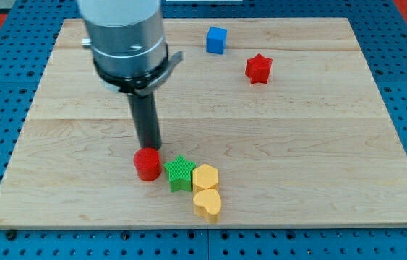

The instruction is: Nudge the blue triangle right a bit

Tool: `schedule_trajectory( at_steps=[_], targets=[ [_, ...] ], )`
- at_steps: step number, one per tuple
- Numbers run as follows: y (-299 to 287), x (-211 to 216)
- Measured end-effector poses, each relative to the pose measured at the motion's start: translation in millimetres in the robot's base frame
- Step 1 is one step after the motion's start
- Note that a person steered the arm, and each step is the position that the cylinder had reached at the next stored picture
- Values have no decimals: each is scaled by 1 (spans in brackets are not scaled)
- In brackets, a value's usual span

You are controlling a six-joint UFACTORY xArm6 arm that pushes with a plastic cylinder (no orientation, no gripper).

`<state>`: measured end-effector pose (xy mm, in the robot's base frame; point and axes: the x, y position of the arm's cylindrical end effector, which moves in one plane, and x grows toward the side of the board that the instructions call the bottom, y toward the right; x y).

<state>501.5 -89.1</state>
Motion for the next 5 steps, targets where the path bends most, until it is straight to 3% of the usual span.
schedule_trajectory(
  at_steps=[1,3,4,5],
  targets=[
    [-1,-31],
    [-1,-180],
    [-73,-152],
    [-42,-91]
  ],
)
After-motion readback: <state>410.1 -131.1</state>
